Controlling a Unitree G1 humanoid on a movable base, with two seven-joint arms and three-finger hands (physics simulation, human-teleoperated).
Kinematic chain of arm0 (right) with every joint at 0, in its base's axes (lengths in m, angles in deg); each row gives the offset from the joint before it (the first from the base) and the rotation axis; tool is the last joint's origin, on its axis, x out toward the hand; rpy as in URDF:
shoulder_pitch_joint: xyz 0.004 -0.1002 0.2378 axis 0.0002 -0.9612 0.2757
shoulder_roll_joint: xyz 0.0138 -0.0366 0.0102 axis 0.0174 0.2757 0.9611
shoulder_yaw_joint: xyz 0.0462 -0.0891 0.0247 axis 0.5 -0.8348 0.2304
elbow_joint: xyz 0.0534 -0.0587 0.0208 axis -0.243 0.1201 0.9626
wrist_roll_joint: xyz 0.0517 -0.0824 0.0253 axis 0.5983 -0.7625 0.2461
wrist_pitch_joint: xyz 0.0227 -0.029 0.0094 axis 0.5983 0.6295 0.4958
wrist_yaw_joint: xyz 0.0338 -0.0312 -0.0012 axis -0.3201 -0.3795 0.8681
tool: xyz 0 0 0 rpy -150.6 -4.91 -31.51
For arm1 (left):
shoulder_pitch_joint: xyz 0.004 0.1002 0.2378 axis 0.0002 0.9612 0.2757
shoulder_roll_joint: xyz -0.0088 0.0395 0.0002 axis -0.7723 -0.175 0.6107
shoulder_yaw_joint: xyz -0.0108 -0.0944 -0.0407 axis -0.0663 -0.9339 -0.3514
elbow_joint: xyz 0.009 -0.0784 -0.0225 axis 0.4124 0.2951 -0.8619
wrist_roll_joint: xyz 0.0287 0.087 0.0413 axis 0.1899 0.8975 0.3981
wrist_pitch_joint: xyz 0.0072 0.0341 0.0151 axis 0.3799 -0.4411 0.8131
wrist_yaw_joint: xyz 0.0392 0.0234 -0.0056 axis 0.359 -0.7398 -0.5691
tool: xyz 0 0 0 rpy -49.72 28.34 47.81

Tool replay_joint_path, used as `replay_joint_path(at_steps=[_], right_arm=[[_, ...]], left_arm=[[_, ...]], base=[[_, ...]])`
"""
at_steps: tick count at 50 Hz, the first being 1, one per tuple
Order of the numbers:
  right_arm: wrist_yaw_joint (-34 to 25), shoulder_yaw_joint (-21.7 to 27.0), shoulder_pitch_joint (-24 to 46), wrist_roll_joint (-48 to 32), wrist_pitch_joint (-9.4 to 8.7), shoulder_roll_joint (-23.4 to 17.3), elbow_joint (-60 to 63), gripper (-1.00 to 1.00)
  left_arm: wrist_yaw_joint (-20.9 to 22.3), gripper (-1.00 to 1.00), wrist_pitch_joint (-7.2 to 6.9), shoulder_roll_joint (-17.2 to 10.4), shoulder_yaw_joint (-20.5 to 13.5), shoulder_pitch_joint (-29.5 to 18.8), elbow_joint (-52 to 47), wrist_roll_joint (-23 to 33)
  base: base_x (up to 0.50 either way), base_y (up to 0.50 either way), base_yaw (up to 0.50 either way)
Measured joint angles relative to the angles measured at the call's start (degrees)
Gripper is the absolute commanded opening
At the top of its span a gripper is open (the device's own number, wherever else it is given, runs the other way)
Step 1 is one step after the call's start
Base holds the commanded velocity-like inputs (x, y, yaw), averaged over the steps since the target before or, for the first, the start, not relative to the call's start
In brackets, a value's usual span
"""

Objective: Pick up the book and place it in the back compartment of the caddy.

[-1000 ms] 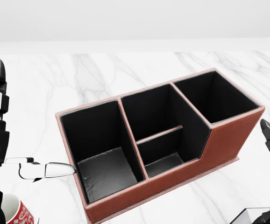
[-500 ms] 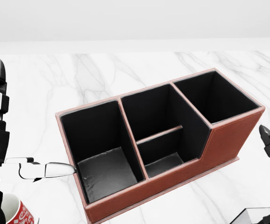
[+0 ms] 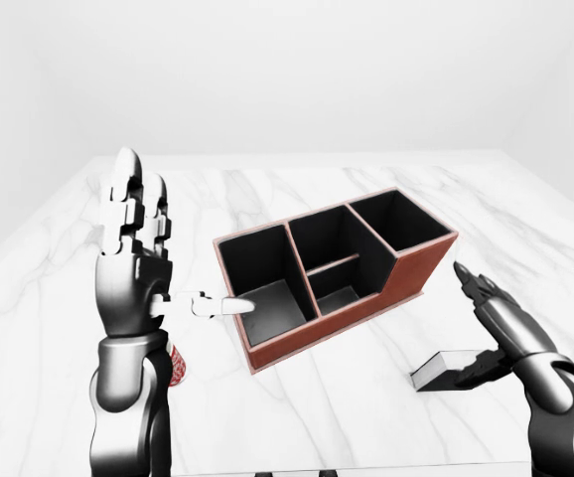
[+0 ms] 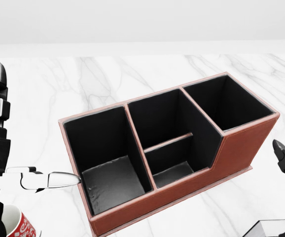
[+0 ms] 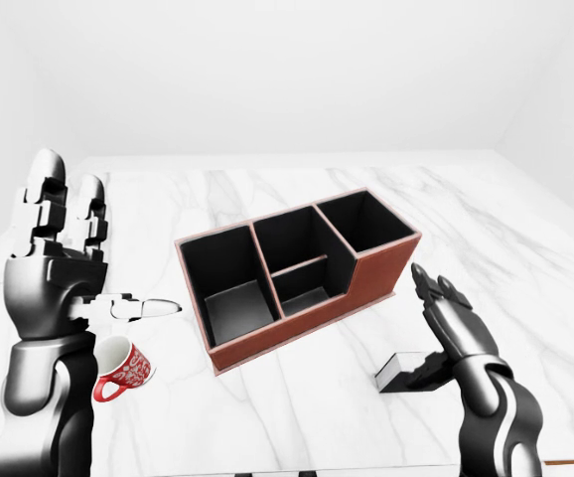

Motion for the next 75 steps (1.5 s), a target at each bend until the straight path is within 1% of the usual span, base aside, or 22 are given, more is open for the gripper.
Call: replay_joint_path(at_steps=[11, 22, 75], right_arm=[[-0.09, 0.26, -0.56, -0.68, 0.92, 0.01, -0.65, 1.0], [0.24, 0.6, -1.17, -1.65, 2.29, -0.08, -2.04, 1.0], [3.58, 0.1, -1.45, -3.62, 2.29, -1.66, -9.79, 1.0]], left_arm=[[0.0, 1.0, 0.0, -0.01, -0.01, -0.03, 0.23, 0.02], [0.0, 1.0, 0.0, -0.04, -0.08, -0.05, 0.24, -0.01], [0.17, 1.0, 0.0, 0.04, 0.09, 0.24, 0.42, 0.2]], base=[[0.0, 0.0, 0.0], [0.0, 0.0, 0.0], [0.0, 0.0, 0.0]])
